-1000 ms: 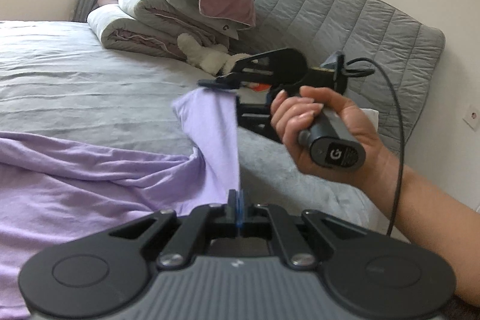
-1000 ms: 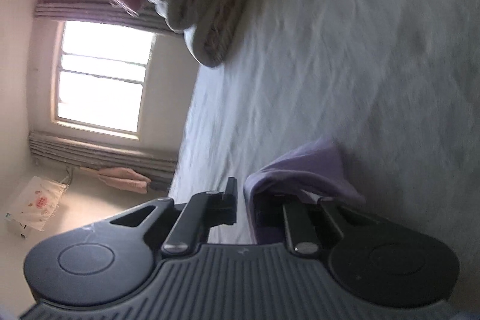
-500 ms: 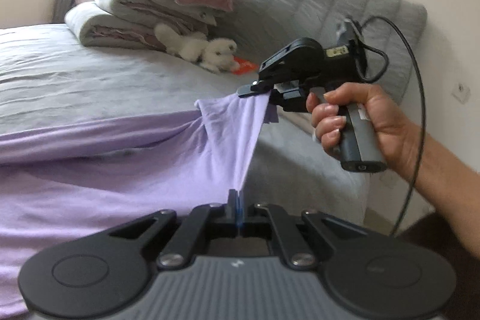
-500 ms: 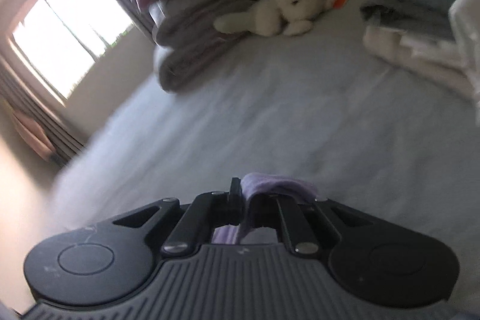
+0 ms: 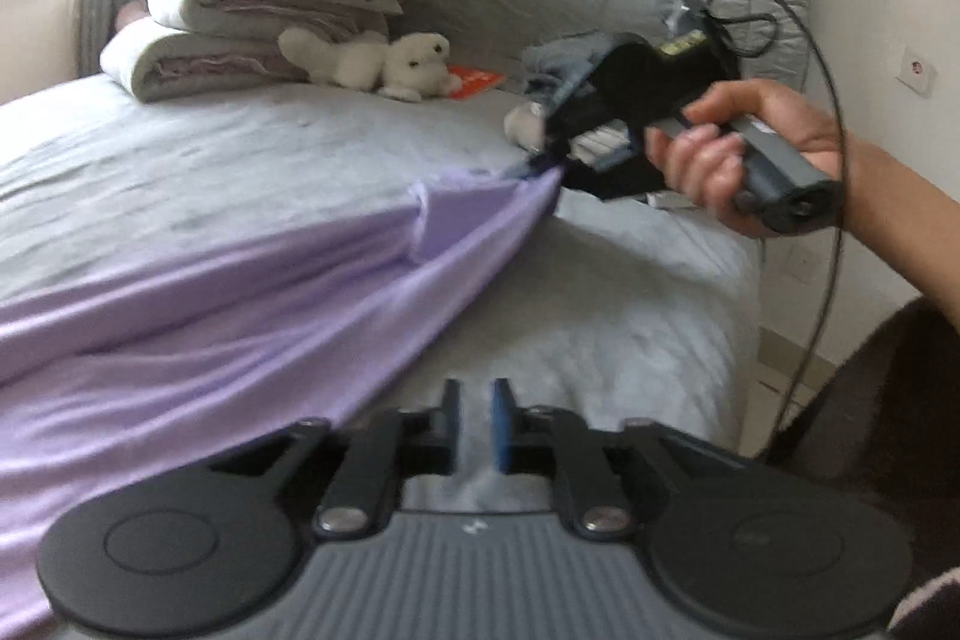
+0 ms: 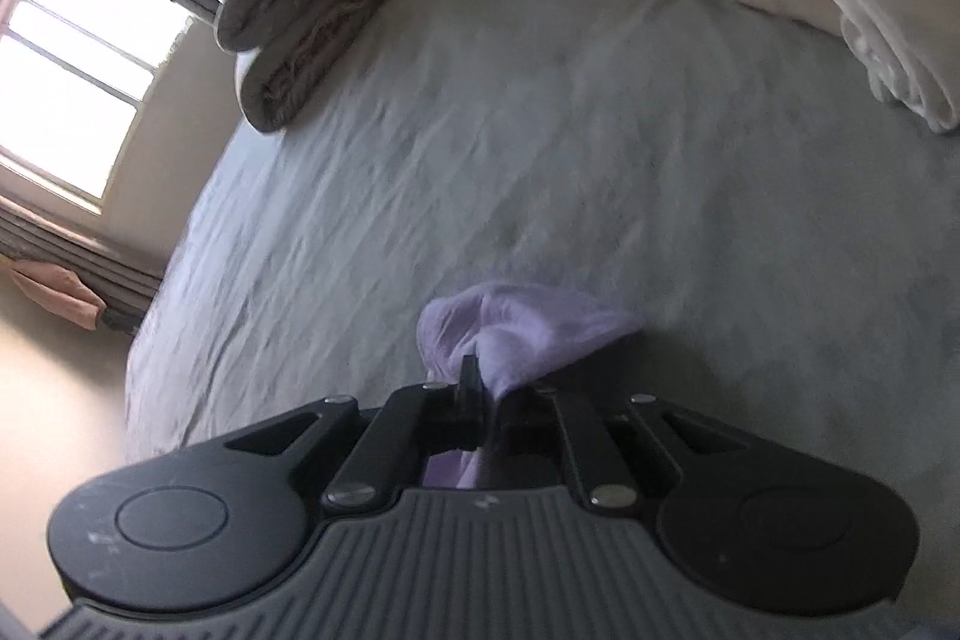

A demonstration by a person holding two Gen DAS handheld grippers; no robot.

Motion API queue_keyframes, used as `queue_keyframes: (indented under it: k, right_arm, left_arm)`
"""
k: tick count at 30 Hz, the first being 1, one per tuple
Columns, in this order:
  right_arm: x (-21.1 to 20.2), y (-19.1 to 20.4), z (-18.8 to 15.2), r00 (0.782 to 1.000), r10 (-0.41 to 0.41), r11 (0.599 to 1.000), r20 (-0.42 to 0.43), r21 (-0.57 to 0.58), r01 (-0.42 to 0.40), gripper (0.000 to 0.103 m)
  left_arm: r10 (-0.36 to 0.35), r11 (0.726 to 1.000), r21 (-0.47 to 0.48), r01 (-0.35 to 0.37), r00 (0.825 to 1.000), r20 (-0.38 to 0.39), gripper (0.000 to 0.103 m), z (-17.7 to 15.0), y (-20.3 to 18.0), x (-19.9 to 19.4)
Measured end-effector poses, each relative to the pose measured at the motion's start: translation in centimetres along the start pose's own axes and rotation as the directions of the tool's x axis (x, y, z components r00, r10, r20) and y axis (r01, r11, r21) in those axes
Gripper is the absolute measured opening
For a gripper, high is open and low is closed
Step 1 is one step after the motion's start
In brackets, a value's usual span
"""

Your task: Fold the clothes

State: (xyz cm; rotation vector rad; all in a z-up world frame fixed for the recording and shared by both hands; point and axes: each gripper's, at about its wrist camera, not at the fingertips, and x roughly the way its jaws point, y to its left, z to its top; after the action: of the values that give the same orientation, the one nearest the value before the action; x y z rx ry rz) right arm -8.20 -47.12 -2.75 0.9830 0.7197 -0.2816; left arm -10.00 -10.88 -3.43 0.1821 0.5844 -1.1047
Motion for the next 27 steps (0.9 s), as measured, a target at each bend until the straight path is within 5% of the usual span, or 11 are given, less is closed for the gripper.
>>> queue_keyframes:
  k: [2, 3, 5, 10, 12, 13, 15, 17, 22, 27]
  right_arm:
    - [-0.3, 0.1, -0.1, 1.0, -0.016, 1.0, -0.015, -0.01, 0.016, 0.017]
    - [-0.5, 0.2, -0.1, 0.999, -0.034, 0.999, -0.011, -0.022, 0.034, 0.03]
    - [-0.9, 0.2, 0.0, 0.999, -0.045, 0.999, -0.006, -0.03, 0.044, 0.041]
    - [-1.6, -0.6, 0.1, 0.998, -0.038, 0.999, -0.055, -0.014, 0.037, 0.041]
    - [-1.5, -0.6, -0.1, 0.996, -0.048, 0.998, -0.079, -0.032, 0.046, 0.041]
    - [-1.4, -0.4, -0.2, 0.994, -0.064, 0.997, -0.086, -0.051, 0.059, 0.04]
    - [-1.2, -0.1, -0.5, 0.992, -0.092, 0.992, -0.083, -0.094, 0.084, 0.011]
    - [-1.4, 0.2, -0.5, 0.993, -0.097, 0.989, -0.065, -0.118, 0.089, 0.005]
    - [-4.3, 2.4, -0.8, 0.994, -0.105, 0.957, 0.041, -0.269, 0.112, 0.004]
    - [-6.2, 4.1, -2.1, 0.984, -0.155, 0.878, 0.087, -0.444, 0.177, 0.004]
  left_arm:
    - [0.026, 1.0, 0.011, -0.026, 1.0, 0.006, 0.037, 0.1, 0.2, 0.3]
    - [0.037, 0.999, 0.016, -0.037, 0.999, 0.0, 0.041, 0.1, 0.3, 0.6]
    - [0.059, 0.998, 0.025, -0.059, 0.998, -0.013, 0.042, 0.2, 0.5, 1.3]
    - [0.104, 0.994, 0.039, -0.102, 0.994, -0.032, 0.041, 0.1, 0.9, 2.3]
    - [0.129, 0.991, 0.037, -0.128, 0.991, -0.036, 0.032, 0.2, 1.0, 2.5]
    - [0.143, 0.989, 0.035, -0.142, 0.989, -0.039, 0.029, 0.2, 1.1, 2.5]
    - [0.166, 0.986, 0.026, -0.165, 0.985, -0.045, 0.012, 0.2, 1.3, 2.6]
    - [0.174, 0.985, 0.007, -0.174, 0.984, -0.048, 0.001, 0.4, 1.7, 2.4]
    - [0.144, 0.99, -0.012, -0.144, 0.989, -0.038, 0.0, 1.0, 1.7, 1.3]
    - [0.081, 0.997, 0.01, -0.081, 0.996, -0.023, 0.0, 1.2, 0.4, -0.9]
